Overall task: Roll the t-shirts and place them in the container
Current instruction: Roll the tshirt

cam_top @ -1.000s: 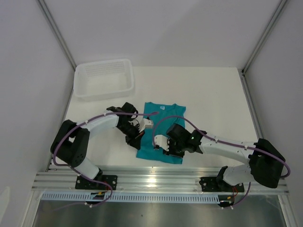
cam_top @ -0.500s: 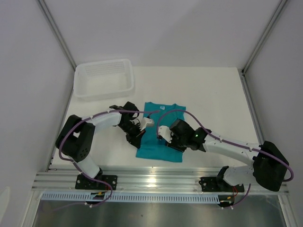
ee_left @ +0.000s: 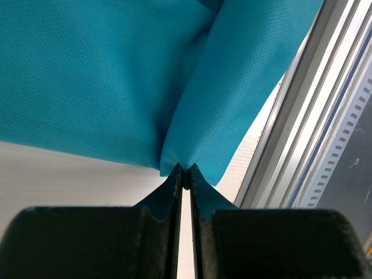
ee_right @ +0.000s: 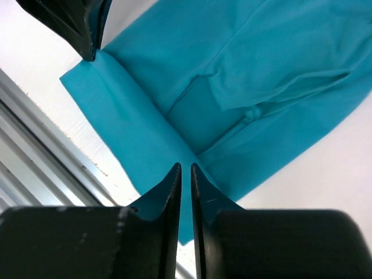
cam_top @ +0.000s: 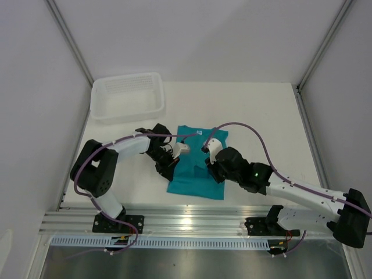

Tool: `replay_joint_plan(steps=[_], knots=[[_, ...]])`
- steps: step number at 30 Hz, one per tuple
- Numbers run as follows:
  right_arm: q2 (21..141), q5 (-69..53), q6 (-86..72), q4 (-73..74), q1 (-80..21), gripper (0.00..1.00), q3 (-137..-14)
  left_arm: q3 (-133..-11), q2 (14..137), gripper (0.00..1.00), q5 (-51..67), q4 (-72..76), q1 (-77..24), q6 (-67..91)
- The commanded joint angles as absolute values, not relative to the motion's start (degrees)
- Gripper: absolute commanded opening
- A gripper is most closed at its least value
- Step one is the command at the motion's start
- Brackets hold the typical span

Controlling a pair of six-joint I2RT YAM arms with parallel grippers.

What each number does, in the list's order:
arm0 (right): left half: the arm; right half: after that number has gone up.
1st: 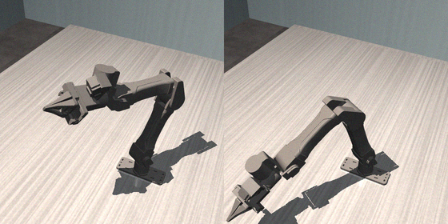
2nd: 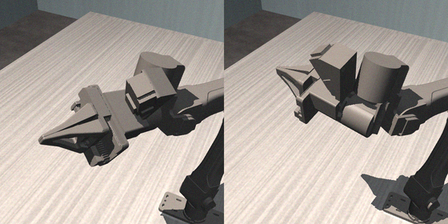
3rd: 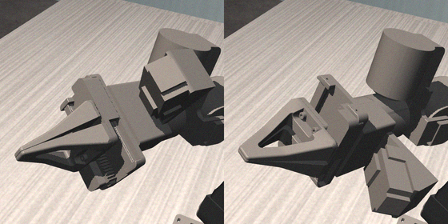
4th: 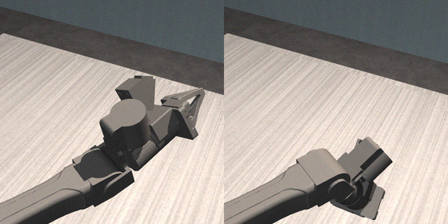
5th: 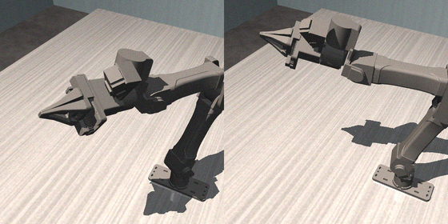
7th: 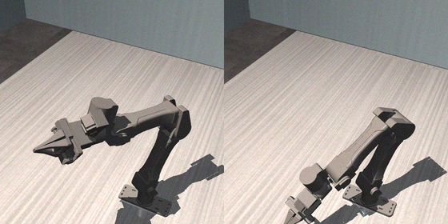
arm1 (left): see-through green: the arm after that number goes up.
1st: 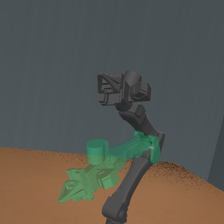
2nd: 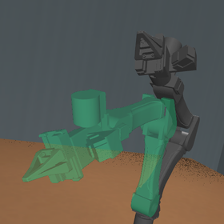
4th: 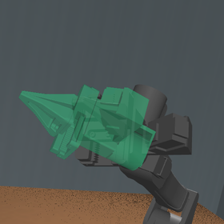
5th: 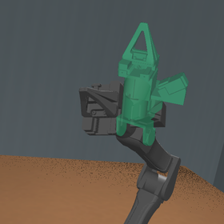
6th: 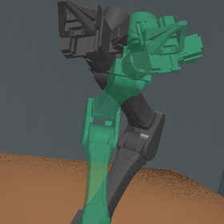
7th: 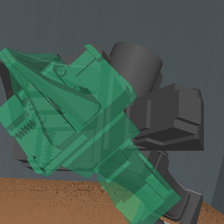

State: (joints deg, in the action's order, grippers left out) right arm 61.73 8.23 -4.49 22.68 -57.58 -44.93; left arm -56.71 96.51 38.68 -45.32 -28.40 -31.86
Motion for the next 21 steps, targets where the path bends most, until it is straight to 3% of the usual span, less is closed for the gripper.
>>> replay_joint_plan(steps=[1, 10, 21], knots=[[62.9, 10.1, -15.8, 17.5, -59.1, 0.13, -41.1, -58.6, 97.5, 0.10, 38.4, -44.8, -27.8, -30.6], [65.0, 9.8, -24.7, 4.6, -57.7, 0.05, -30.3, -58.6, 96.8, 0.18, 36.7, -44.0, -27.8, -28.8], [69.2, 10.8, -26.3, 3.2, -54.7, 0.03, -27.9, -60.4, 92.9, 0.39, 38.2, -44.9, -25.6, -28.2]])
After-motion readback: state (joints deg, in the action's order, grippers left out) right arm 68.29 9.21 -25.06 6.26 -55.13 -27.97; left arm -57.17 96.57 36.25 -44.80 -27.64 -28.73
